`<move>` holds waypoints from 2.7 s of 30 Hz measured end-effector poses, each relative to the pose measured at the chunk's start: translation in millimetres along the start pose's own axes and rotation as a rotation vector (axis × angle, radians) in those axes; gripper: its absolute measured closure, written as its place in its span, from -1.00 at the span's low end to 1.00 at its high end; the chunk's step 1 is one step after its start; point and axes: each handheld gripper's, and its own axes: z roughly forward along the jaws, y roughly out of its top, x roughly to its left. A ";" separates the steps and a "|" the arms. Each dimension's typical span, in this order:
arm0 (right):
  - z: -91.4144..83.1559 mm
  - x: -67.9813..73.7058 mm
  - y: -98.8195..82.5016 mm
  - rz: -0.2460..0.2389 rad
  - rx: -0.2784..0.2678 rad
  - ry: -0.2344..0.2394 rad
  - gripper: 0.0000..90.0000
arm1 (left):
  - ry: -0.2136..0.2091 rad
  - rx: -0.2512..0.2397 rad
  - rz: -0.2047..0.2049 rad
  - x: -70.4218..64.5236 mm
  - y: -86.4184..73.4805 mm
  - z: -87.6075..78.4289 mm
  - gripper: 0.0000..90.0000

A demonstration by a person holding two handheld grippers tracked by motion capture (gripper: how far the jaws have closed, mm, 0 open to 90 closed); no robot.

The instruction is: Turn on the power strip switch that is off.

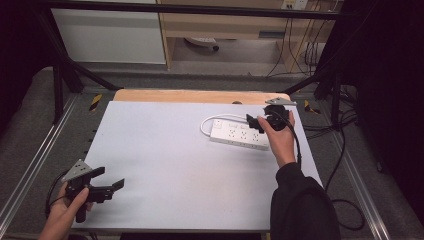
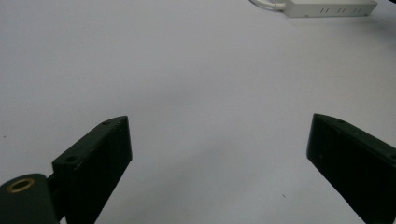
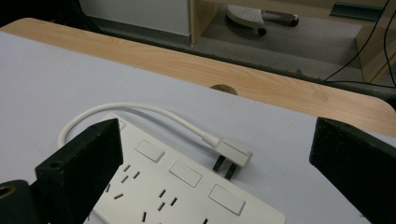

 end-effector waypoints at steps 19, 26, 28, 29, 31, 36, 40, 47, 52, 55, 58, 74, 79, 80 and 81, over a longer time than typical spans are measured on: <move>19.7 -13.4 -10.0 0.073 0.046 0.033 -0.82 | 0.005 0.003 -0.006 0.9 -0.3 -0.7 -0.85; 27.1 -14.5 -13.1 0.090 0.053 0.022 -0.77 | 0.002 0.006 -0.005 0.9 -0.4 -0.5 -0.85; 28.4 -14.2 -13.5 0.094 0.057 0.027 -0.77 | 0.002 0.005 -0.005 0.9 -0.4 -0.5 -0.85; 28.4 -14.2 -13.5 0.094 0.057 0.027 -0.77 | 0.002 0.006 -0.005 1.0 -0.4 -0.4 -0.85; 30.5 -12.7 -14.1 0.089 0.070 0.028 -0.76 | 0.001 0.007 -0.003 0.9 -0.4 -0.3 -0.85; 34.3 -11.2 -15.7 0.084 0.074 0.031 -0.59 | 0.001 0.011 -0.003 0.8 -0.6 0.0 -0.85; 35.5 -9.8 -15.7 0.075 0.059 0.024 -0.41 | 0.001 0.012 -0.004 0.9 -0.6 0.0 -0.85; 38.3 -6.7 -14.2 0.098 0.024 0.020 -0.15 | -0.001 0.015 0.000 0.5 -0.8 0.1 -0.85; 41.8 -4.5 -14.6 0.126 0.018 0.031 -0.08 | -0.004 0.018 0.001 0.2 -1.0 0.4 -0.85; 42.9 -3.9 -14.9 0.122 0.021 0.027 -0.05 | -0.004 0.017 0.001 0.2 -1.0 0.3 -0.85; 45.3 -5.0 -16.4 0.118 0.025 0.017 0.06 | -0.003 0.012 0.000 0.5 -0.8 -0.3 -0.85; 51.3 4.9 -17.3 0.095 0.017 0.031 0.48 | -0.006 0.011 0.000 0.4 -0.9 -0.4 -0.85; 53.0 7.1 -18.4 0.086 0.020 0.039 0.57 | -0.006 0.012 0.001 0.4 -0.9 -0.4 -0.85; 54.0 8.1 -18.9 0.077 0.019 0.042 0.60 | -0.007 0.012 0.002 0.3 -0.9 -0.3 -0.85; 54.4 8.4 -19.1 0.074 0.018 0.043 0.62 | -0.008 0.011 0.003 0.2 -0.9 -0.2 -0.85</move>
